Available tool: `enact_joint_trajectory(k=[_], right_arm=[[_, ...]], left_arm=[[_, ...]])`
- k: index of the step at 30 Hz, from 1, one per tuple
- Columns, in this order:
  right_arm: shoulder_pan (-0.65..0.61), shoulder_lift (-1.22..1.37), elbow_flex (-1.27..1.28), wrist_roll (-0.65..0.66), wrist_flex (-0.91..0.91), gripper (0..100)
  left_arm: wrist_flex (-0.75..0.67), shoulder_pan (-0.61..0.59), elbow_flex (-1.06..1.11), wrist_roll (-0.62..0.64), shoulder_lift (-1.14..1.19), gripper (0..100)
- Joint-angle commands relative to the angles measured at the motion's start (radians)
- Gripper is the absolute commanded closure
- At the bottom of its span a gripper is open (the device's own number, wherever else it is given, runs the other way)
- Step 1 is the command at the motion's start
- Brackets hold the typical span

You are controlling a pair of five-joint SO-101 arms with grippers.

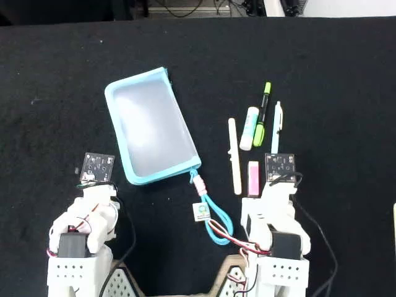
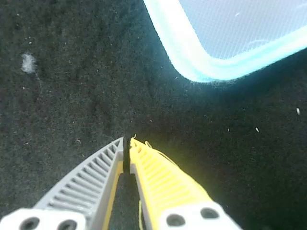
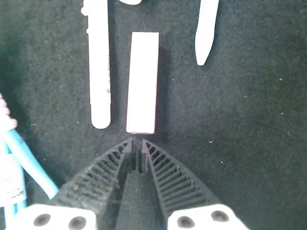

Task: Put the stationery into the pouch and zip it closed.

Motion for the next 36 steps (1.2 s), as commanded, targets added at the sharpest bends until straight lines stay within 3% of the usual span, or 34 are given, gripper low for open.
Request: enact_joint_trajectory(k=[1,36], right_arm=[[-0.005,-0.096,-0.008,0.0,0.008,98.7],[-0.005,-0.096,-0.008,0.0,0.008,98.7]], left_arm=[[0.005,0.008,0.022,-0.005,-0.009,97],[0.005,0.008,0.022,-0.005,-0.009,97]])
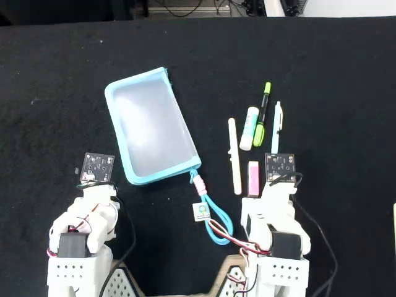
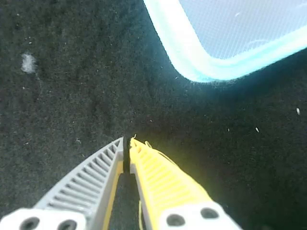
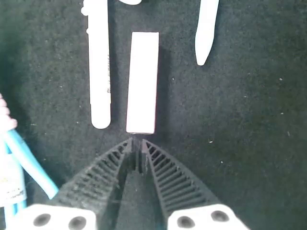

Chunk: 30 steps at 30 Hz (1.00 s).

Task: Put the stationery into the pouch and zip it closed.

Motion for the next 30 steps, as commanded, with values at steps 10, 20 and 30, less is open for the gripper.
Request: enact_joint_trajectory(k=[10,20,30], right_arm=[[-0.006,-0.096,-0.008,-0.008,0.008,98.7],[-0.008,-0.096,-0.008,0.0,-0.161,98.7],[-0.008,-0.096,-0.008,0.117,-0.31,98.6]], left_arm=[[0.005,0.008,0.022,-0.005,-0.009,97],[0.005,0.008,0.022,-0.005,-0.009,97],[0.005,0.008,0.022,-0.005,-0.009,97]])
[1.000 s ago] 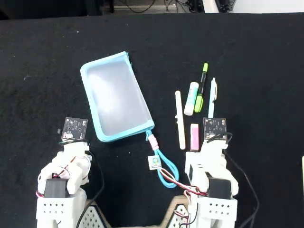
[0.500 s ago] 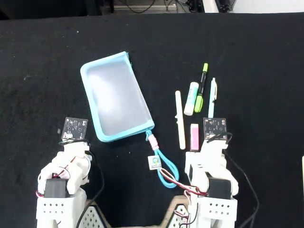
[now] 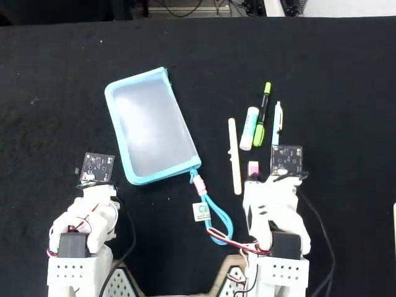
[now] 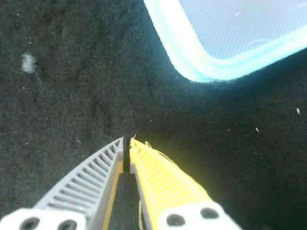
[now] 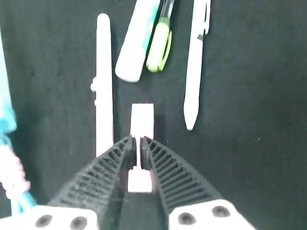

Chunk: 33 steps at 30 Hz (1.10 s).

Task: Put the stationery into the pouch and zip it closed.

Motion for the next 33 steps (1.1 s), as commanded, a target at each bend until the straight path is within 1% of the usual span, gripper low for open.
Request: enact_joint_trajectory(k=[1,3,5,6,10,16,18,22,26,30,33], right_arm=[[-0.009,-0.096,-0.008,0.176,-0.041,98.6],[-0.02,-0.096,-0.008,0.288,-0.041,98.6],[-0.034,-0.096,-0.008,0.358,-0.041,98.6],[-0.046,-0.096,-0.008,0.37,-0.048,98.6],[-0.078,-0.094,-0.077,0.37,-0.023,98.6],[-0.083,-0.094,-0.317,0.377,0.051,98.6],[-0.083,-0.094,-0.403,0.385,0.052,98.6],[-0.083,-0.094,-0.539,0.443,0.052,98.6],[-0.087,-0.093,-0.638,0.442,0.032,98.6],[-0.137,-0.09,-0.745,0.443,-0.002,98.6],[-0.158,-0.041,-0.857,0.44,0.012,98.6]], left_arm=[[0.005,0.008,0.022,-0.005,-0.009,97],[0.005,0.008,0.022,-0.005,-0.009,97],[0.005,0.008,0.022,-0.005,-0.009,97],[0.005,0.008,0.022,-0.005,-0.009,97],[0.005,0.012,0.022,-0.005,-0.009,97],[0.005,0.015,0.022,-0.005,-0.009,97],[0.005,0.015,0.022,-0.003,-0.009,97],[0.005,0.015,0.022,-0.003,-0.009,97],[0.005,0.015,0.022,-0.003,-0.009,97],[0.005,0.015,0.022,-0.003,-0.009,97],[0.005,0.015,0.022,-0.003,-0.009,97]])
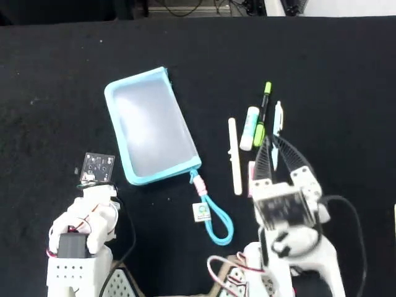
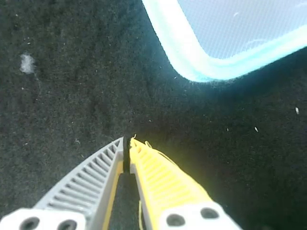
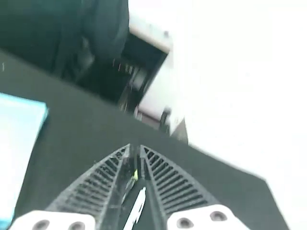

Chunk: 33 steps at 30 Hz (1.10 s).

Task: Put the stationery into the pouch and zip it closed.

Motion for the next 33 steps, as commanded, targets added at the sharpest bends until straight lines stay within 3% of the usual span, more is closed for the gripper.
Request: enact_joint_trajectory(k=[1,8,11,16,23,30,33], right_arm=[[-0.037,-0.008,-0.208,0.002,-0.003,98.6],[-0.038,0.335,-0.513,-0.057,0.15,98.6],[-0.048,0.49,-0.558,-0.16,0.215,98.6],[-0.204,0.734,-0.512,-0.187,0.272,98.5],[-0.431,1.07,-0.232,-0.265,0.017,84.5],[-0.465,1.397,-0.107,-0.325,-0.264,84.2],[-0.465,1.518,-0.131,-0.365,-0.292,84.1]], left_arm=[[0.005,0.012,0.022,-0.003,-0.009,97],[-0.064,-0.002,0.022,-0.009,-0.011,97],[-0.198,-0.068,0.007,-0.009,-0.011,97],[-0.474,-0.252,0.022,-0.009,-0.011,97],[-0.631,-0.433,0.021,-0.009,-0.011,97],[-0.626,-0.352,-0.062,-0.008,-0.002,84],[-0.591,-0.285,-0.111,-0.008,0.0,85]])
